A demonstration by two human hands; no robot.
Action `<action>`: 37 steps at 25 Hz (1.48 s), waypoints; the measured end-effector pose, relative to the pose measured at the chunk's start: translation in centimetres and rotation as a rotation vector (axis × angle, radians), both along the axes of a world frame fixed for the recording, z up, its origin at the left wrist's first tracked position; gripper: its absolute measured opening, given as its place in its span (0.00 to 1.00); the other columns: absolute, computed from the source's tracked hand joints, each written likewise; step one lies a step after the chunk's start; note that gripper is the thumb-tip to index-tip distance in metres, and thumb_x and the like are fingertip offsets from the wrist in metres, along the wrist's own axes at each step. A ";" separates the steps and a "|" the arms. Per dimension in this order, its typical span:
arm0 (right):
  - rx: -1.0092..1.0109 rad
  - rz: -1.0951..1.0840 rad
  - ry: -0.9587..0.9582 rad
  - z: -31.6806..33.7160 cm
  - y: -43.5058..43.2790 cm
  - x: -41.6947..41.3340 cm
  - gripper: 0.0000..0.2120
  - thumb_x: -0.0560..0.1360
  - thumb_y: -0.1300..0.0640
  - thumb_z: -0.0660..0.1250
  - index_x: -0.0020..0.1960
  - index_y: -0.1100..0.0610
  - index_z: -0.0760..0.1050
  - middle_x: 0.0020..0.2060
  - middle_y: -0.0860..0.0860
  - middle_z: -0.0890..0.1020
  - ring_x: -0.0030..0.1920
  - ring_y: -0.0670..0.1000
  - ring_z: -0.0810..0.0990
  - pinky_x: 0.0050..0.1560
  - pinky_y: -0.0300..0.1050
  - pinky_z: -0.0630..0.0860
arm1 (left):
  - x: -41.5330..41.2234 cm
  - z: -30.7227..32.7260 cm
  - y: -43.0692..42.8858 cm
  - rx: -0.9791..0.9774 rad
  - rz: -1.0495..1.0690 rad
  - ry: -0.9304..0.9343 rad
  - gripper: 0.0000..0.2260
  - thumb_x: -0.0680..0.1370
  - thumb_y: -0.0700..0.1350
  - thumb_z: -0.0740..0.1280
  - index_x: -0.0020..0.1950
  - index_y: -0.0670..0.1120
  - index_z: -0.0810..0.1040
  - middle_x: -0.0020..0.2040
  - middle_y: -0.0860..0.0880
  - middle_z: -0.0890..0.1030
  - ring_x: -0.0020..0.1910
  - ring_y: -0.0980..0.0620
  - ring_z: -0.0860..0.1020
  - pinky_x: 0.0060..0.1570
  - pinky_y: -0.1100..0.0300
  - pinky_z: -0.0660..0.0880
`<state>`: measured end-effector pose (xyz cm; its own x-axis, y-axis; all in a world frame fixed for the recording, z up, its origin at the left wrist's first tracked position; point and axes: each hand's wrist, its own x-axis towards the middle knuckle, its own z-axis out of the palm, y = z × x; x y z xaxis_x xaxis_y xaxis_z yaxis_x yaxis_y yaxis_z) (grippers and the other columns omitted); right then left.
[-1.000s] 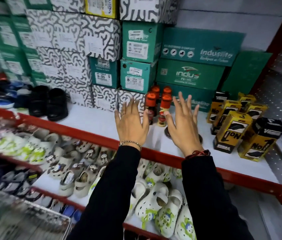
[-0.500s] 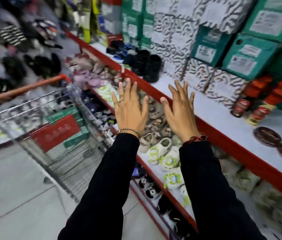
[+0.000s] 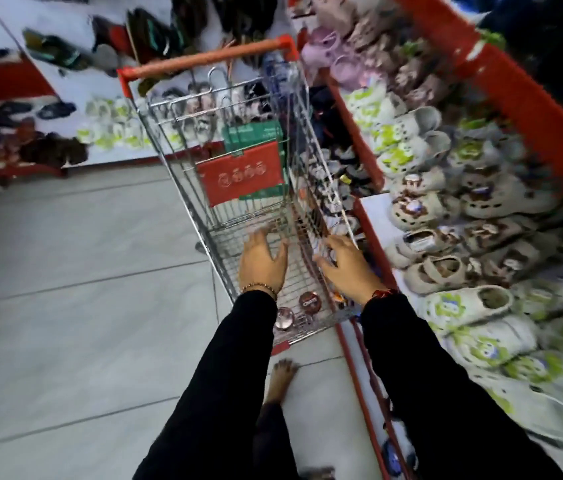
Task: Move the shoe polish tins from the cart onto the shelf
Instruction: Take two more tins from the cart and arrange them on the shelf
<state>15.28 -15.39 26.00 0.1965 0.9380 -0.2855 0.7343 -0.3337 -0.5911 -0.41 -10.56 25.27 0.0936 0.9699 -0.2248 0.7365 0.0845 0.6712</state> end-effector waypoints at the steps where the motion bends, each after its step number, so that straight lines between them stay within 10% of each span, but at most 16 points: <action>1: -0.088 0.020 0.015 -2.7 1.0 -0.2 0.23 0.78 0.54 0.64 0.70 0.62 0.70 0.70 0.61 0.71 0.70 0.59 0.71 0.69 0.46 0.66 | -0.3 -2.2 0.6 -0.093 0.043 -0.039 0.22 0.79 0.53 0.61 0.70 0.44 0.71 0.69 0.42 0.76 0.68 0.43 0.74 0.65 0.53 0.70; 8: -0.484 -0.100 0.018 -20.6 4.6 2.1 0.06 0.76 0.56 0.67 0.41 0.54 0.75 0.53 0.61 0.80 0.59 0.59 0.79 0.43 0.42 0.64 | 1.2 -19.1 2.3 -0.683 0.197 0.058 0.22 0.79 0.53 0.62 0.68 0.42 0.73 0.66 0.41 0.78 0.67 0.43 0.75 0.64 0.58 0.70; 15: -0.641 -0.192 -0.022 -30.8 6.5 2.5 0.29 0.70 0.55 0.73 0.68 0.62 0.69 0.65 0.62 0.75 0.65 0.61 0.75 0.64 0.48 0.73 | 3.5 -31.0 2.2 -0.847 0.292 0.054 0.26 0.68 0.49 0.67 0.65 0.41 0.73 0.64 0.38 0.77 0.61 0.38 0.78 0.63 0.48 0.76; 26: -0.586 -0.395 0.051 -31.6 6.4 2.0 0.26 0.66 0.63 0.77 0.61 0.58 0.73 0.58 0.56 0.81 0.59 0.59 0.80 0.59 0.47 0.75 | 3.3 -29.2 2.4 -0.698 0.197 0.188 0.22 0.76 0.49 0.68 0.65 0.39 0.74 0.68 0.38 0.70 0.63 0.37 0.76 0.62 0.52 0.73; 34: -0.252 -0.716 0.365 -22.2 5.7 2.5 0.15 0.73 0.65 0.67 0.60 0.61 0.79 0.56 0.59 0.83 0.56 0.60 0.82 0.56 0.46 0.77 | 2.3 -19.2 4.1 -0.514 0.390 -0.176 0.18 0.77 0.44 0.67 0.65 0.38 0.76 0.63 0.39 0.80 0.63 0.41 0.77 0.63 0.54 0.72; 37: -0.130 -0.789 0.592 -17.9 5.1 2.9 0.10 0.71 0.62 0.69 0.52 0.56 0.79 0.55 0.60 0.84 0.53 0.61 0.84 0.55 0.60 0.81 | 2.4 -14.5 4.3 -0.447 0.418 -0.346 0.16 0.75 0.44 0.70 0.60 0.38 0.79 0.60 0.37 0.82 0.58 0.39 0.80 0.62 0.47 0.76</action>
